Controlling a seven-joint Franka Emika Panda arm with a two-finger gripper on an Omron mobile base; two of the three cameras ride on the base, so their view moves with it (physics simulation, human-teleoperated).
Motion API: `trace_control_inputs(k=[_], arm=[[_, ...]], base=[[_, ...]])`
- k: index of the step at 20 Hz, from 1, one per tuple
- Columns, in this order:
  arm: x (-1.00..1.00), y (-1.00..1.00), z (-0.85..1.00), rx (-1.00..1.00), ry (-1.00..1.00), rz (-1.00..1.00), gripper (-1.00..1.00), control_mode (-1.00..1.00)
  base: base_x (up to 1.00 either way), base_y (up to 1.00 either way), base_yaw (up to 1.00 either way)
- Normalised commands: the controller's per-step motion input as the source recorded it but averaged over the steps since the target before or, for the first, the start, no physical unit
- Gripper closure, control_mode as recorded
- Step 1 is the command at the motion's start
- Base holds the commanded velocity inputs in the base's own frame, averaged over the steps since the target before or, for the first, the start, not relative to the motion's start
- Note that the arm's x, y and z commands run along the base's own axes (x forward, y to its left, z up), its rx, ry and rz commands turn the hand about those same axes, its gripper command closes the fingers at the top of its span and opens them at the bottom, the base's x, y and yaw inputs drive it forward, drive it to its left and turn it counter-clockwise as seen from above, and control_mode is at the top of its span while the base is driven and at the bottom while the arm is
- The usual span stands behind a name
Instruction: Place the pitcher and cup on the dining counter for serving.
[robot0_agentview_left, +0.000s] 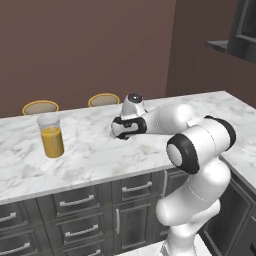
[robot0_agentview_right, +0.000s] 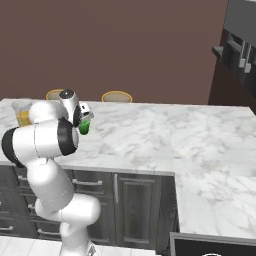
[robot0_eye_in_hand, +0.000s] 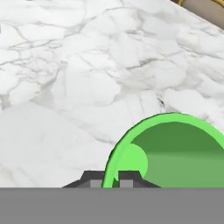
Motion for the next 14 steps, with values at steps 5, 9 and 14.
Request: trace_control_inputs(k=[5, 9, 14], arm=[[0.11, 0.20, -0.42, -0.06, 0.09, 0.00, 1.00, -1.00], [0.11, 0.18, -0.38, -0.06, 0.07, 0.00, 1.00, -1.00], [0.04, 0.09, -0.36, -0.03, 0.02, 0.00, 1.00, -1.00]], base=[[0.00, 0.00, 0.00], [0.00, 0.00, 0.00], [0.00, 0.00, 0.00]])
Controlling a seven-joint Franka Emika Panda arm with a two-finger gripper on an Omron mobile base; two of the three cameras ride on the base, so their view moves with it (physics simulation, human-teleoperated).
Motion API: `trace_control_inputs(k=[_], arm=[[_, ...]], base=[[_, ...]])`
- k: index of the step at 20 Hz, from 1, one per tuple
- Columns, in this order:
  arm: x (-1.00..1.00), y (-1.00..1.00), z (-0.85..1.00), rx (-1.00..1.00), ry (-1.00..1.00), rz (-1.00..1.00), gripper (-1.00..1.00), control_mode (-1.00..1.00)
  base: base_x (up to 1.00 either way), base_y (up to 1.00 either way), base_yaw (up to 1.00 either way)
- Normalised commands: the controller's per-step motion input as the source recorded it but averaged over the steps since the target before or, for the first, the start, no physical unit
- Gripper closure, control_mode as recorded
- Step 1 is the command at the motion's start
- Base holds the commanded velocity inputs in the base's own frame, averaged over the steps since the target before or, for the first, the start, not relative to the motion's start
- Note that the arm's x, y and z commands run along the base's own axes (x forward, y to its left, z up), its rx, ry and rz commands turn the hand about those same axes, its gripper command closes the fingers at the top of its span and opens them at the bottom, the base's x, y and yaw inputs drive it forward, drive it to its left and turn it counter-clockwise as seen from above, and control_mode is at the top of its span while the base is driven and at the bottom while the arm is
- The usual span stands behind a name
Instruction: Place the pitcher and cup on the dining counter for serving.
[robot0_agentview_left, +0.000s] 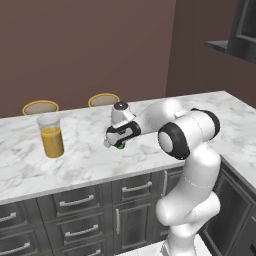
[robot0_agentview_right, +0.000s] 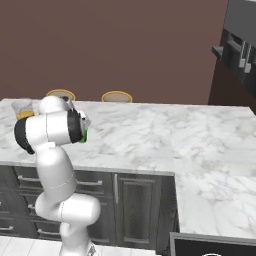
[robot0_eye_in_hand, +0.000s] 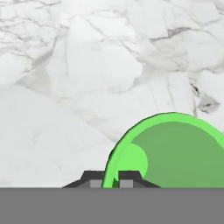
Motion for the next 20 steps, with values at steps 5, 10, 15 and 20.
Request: trace_control_inputs(k=[5, 10, 15, 20], arm=[[0.03, 0.00, -0.29, 0.00, 0.00, 0.00, 1.00, -1.00], [0.00, 0.00, -0.04, 0.00, 0.00, 0.00, -1.00, -1.00], [0.01, 0.00, 0.04, 0.00, 0.00, 0.00, -1.00, -1.00], [-0.01, 0.00, 0.38, 0.00, 0.00, -0.01, -1.00, -1.00]], base=[[0.00, 0.00, 0.00], [0.00, 0.00, 0.00], [0.00, 0.00, 0.00], [0.00, 0.00, 0.00]])
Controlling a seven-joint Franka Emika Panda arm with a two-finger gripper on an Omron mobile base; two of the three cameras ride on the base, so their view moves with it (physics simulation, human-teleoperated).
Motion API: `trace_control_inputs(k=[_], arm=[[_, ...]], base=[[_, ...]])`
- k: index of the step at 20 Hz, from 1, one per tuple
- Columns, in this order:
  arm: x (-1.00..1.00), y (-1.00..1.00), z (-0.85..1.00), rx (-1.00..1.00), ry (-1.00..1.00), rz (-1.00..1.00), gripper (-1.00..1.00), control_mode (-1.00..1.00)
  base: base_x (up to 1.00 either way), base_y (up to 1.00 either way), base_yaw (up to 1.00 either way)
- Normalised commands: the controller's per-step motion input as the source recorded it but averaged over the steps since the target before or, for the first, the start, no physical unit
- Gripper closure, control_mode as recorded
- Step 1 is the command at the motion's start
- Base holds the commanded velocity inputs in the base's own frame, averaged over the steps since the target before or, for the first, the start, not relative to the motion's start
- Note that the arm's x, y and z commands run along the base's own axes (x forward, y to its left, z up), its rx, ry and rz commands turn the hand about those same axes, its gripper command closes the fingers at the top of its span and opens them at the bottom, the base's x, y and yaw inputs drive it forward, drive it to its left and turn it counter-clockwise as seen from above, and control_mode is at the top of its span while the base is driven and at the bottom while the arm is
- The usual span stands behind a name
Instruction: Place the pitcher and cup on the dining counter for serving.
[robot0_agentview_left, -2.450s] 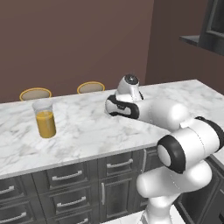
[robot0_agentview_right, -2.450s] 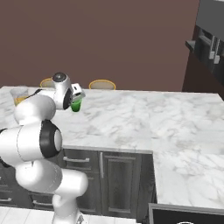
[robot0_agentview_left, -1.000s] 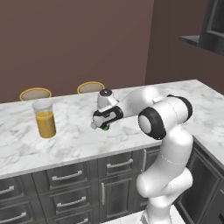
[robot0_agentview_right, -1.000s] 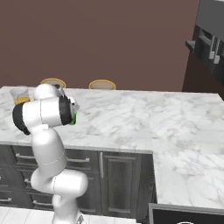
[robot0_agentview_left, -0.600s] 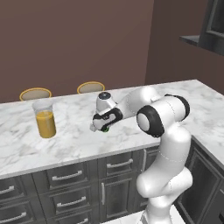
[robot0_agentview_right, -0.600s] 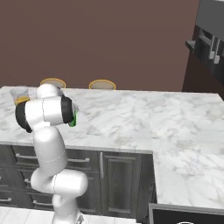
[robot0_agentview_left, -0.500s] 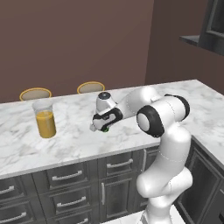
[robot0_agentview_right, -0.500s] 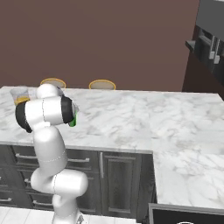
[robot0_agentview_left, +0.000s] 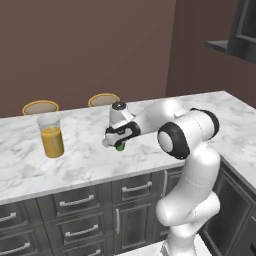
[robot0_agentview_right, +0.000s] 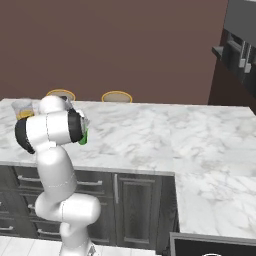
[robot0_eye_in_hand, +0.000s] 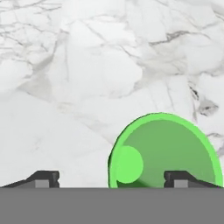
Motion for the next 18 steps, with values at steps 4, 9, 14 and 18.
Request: trace_control_inputs(k=[4, 9, 14, 18], arm=[[-0.18, 0.00, 0.68, 0.00, -0.10, -0.03, -1.00, -1.00], [-0.42, -0.01, 0.74, 0.00, -0.20, -0.01, -1.00, -1.00], [-0.76, -0.14, 0.67, 0.04, -0.30, 0.00, -1.00, -1.00], [-0.93, -0.22, 0.59, 0.10, -0.35, 0.00, -1.00, -1.00]], base=[[0.00, 0.00, 0.00], [0.00, 0.00, 0.00], [0.00, 0.00, 0.00], [0.00, 0.00, 0.00]])
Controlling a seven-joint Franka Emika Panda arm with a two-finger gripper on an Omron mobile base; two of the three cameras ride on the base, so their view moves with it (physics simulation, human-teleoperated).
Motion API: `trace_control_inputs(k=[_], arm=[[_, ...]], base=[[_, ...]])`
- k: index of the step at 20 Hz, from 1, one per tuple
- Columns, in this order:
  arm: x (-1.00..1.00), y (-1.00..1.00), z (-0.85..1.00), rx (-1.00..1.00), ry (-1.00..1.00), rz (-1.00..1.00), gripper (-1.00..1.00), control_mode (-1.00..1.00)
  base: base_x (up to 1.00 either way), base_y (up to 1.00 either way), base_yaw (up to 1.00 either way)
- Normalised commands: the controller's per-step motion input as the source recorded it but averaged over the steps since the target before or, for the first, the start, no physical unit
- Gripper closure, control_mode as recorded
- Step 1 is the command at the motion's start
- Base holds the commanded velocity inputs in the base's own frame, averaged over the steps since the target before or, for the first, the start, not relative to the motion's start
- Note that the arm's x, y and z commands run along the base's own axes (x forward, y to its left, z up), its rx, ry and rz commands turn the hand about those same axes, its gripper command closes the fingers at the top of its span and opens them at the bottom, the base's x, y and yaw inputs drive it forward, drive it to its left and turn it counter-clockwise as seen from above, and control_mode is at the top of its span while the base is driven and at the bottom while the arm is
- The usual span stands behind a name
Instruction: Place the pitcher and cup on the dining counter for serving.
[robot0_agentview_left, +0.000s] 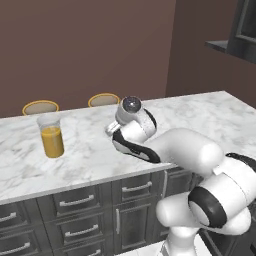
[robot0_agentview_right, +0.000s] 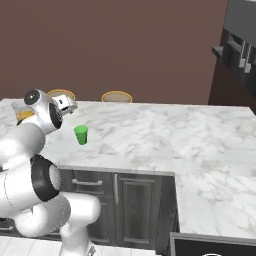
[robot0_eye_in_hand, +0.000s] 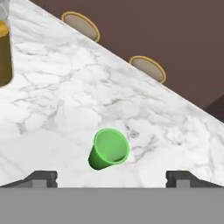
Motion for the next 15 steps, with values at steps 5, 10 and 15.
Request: trace_control_inputs(k=[5, 10, 15], arm=[[-1.00, -0.33, 0.63, 0.12, -0.39, -0.01, -1.00, -1.00], [-1.00, -0.56, 0.79, 0.09, -0.43, -0.03, -1.00, -1.00], [-0.90, -0.66, 0.92, 0.11, -0.42, -0.05, -1.00, -1.00]], base=[[0.00, 0.00, 0.00], [0.00, 0.00, 0.00], [0.00, 0.00, 0.00]])
